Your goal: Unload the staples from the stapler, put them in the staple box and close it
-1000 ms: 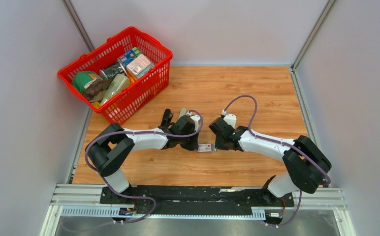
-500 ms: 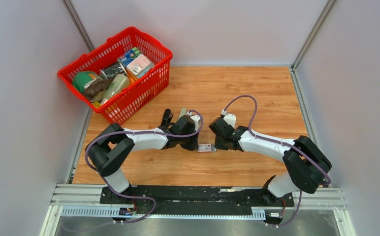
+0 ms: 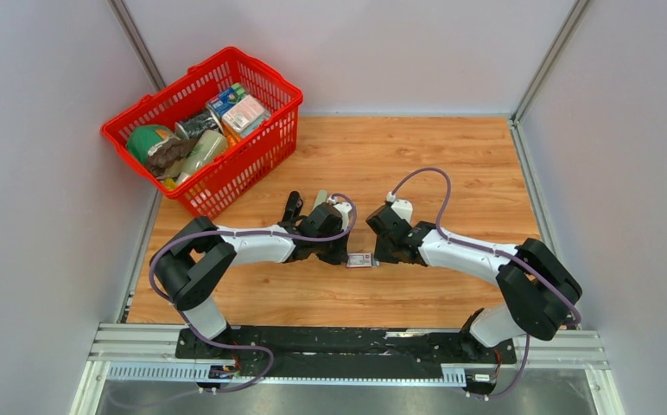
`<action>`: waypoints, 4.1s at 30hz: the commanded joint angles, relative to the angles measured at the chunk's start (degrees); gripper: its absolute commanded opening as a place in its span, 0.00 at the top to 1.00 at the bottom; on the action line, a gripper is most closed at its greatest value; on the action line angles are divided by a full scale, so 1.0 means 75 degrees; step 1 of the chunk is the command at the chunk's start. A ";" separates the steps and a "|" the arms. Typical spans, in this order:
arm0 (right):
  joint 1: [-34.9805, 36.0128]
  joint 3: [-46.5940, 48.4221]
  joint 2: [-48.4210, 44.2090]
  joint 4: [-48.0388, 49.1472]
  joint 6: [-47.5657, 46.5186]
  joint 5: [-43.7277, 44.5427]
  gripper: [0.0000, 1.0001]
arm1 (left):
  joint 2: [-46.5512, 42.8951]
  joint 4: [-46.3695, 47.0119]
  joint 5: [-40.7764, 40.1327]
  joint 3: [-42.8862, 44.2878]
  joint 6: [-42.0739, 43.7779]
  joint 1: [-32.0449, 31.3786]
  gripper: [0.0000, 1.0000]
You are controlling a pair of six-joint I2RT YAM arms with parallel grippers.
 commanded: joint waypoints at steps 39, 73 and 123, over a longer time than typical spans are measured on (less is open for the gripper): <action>-0.0004 -0.0163 0.0043 0.0522 0.0260 -0.0146 0.90 | 0.0327 -0.0380 0.0063 -0.0141 0.0068 -0.0139 1.00; 0.0124 -0.0152 0.0348 0.1050 0.0483 -0.0826 0.92 | 0.0327 -0.0333 0.0063 -0.0188 0.0045 -0.0139 1.00; 0.0089 -0.0362 0.0489 0.1413 0.0248 -0.1259 1.00 | 0.0304 -0.0228 0.0121 -0.0270 0.0080 -0.0174 1.00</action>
